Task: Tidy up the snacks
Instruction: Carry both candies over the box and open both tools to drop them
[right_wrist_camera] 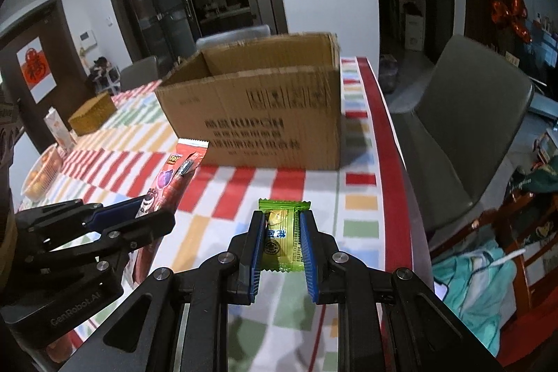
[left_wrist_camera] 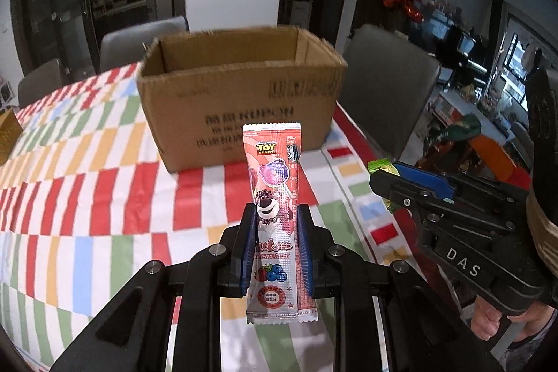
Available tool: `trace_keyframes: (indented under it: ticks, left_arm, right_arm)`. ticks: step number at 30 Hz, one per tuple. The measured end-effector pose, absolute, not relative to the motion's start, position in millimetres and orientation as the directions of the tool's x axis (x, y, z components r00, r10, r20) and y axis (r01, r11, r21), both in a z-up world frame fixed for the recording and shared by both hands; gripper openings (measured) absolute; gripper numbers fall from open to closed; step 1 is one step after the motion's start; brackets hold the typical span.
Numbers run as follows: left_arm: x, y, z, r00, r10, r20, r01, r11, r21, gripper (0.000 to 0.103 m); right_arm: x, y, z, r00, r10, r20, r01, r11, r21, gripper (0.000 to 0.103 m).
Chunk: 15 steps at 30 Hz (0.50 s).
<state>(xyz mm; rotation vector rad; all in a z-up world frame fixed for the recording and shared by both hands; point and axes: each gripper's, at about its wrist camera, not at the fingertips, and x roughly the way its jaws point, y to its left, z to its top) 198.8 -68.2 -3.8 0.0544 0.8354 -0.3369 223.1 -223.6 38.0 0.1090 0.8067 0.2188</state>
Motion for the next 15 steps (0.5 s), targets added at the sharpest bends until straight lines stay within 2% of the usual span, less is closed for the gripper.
trace_keyframes:
  ticks: [15]
  left_arm:
    - [236, -45, 55, 0.728, -0.244, -0.64, 0.278, 0.959, -0.05, 0.023]
  right_arm:
    - [261, -204, 102, 0.764, 0.248, -0.596, -0.191, 0.969, 0.158, 0.022]
